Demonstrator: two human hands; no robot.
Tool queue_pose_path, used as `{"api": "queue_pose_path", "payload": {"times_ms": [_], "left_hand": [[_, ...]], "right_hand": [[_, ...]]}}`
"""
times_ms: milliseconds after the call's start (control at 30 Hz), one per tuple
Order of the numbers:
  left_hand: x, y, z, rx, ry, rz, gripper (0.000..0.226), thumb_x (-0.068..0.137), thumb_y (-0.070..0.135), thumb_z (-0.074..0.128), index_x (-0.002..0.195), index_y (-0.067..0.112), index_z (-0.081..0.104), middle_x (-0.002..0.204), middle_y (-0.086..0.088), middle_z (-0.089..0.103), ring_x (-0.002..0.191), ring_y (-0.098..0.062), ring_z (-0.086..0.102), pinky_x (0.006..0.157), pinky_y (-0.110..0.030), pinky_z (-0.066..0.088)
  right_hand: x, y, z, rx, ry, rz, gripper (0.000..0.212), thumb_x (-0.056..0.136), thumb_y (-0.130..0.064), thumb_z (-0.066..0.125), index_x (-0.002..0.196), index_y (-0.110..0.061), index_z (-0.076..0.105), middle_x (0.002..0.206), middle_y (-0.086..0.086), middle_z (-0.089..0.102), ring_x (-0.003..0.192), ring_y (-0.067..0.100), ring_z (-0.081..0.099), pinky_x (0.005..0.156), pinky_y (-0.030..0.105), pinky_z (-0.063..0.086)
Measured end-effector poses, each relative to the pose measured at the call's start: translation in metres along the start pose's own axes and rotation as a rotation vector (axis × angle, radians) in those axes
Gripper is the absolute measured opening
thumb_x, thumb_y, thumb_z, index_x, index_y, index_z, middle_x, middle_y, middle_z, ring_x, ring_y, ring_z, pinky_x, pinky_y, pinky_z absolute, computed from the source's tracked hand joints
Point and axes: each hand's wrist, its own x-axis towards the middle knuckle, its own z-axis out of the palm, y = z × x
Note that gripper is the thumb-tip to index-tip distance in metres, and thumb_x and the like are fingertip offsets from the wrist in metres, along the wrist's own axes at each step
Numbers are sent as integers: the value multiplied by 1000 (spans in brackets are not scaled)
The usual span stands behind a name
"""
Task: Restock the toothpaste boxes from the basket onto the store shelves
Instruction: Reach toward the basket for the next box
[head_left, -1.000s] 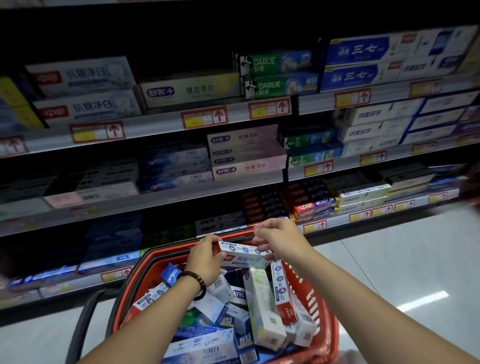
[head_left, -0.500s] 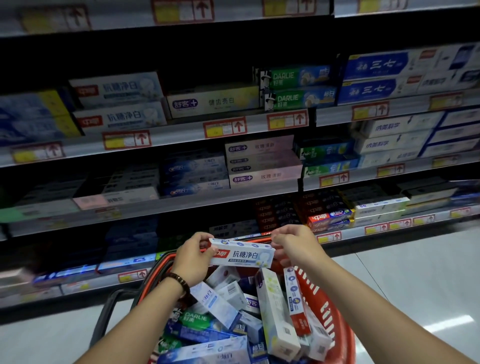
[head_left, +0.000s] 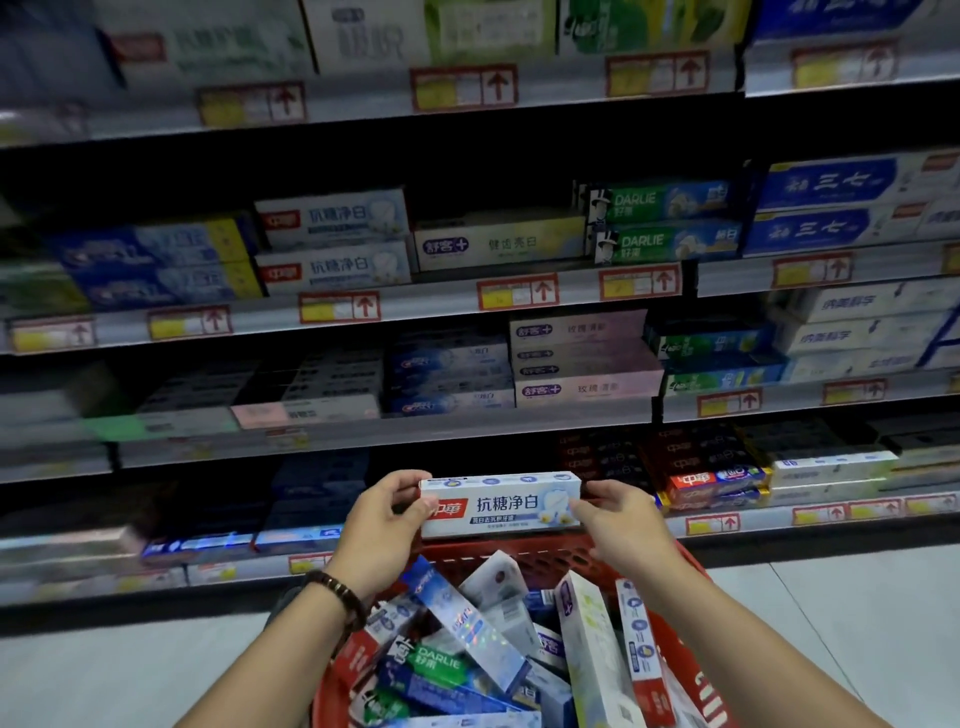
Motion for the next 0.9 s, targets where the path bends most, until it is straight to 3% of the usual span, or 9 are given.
{"api": "queue_pose_path", "payload": {"times_ms": [100, 267, 467, 533, 700, 900], "left_hand": [[-4, 4, -11, -56, 6, -11, 23, 100, 10, 66, 120, 22, 68, 118, -2, 75, 106, -20, 74, 96, -49, 59], [-13, 15, -24, -91, 56, 24, 24, 101, 6, 63, 122, 16, 68, 117, -4, 76, 109, -17, 73, 98, -40, 59], [-22, 29, -38, -247, 123, 37, 29, 97, 9, 69, 125, 19, 65, 111, -3, 79, 100, -19, 77, 90, -42, 62], [-24, 35, -41, -280, 185, 56, 28, 94, 13, 74, 119, 18, 63, 107, -3, 79, 96, -16, 77, 88, -40, 62], [-29, 39, -43, -256, 303, 97, 16, 93, 19, 77, 104, 12, 69, 95, -1, 80, 92, -13, 77, 88, -44, 63], [-33, 36, -45, -205, 404, 120, 7, 90, 27, 80, 91, 21, 78, 87, 4, 80, 87, -14, 77, 86, -46, 63]], "right_hand": [[-4, -5, 11, 1, -14, -41, 22, 96, -32, 75, 117, -26, 74, 100, -10, 79, 98, 14, 76, 92, 51, 63], [-7, -10, 28, 96, 43, -141, 15, 98, -28, 73, 112, -24, 77, 94, -6, 81, 87, 16, 79, 76, 48, 67], [-12, -18, 39, 92, 123, -253, 10, 94, -37, 79, 102, -31, 79, 91, -14, 81, 89, 10, 78, 85, 50, 64], [-15, -24, 41, 118, 150, -286, 4, 94, -34, 80, 95, -31, 78, 89, -12, 80, 88, 12, 77, 87, 52, 62], [-18, -31, 48, 172, 197, -342, 11, 92, -32, 82, 89, -37, 73, 84, -7, 80, 85, 18, 77, 85, 56, 62], [-24, -37, 55, 245, 211, -322, 15, 93, -23, 82, 82, -32, 76, 84, -7, 80, 85, 23, 77, 87, 57, 61]]}}
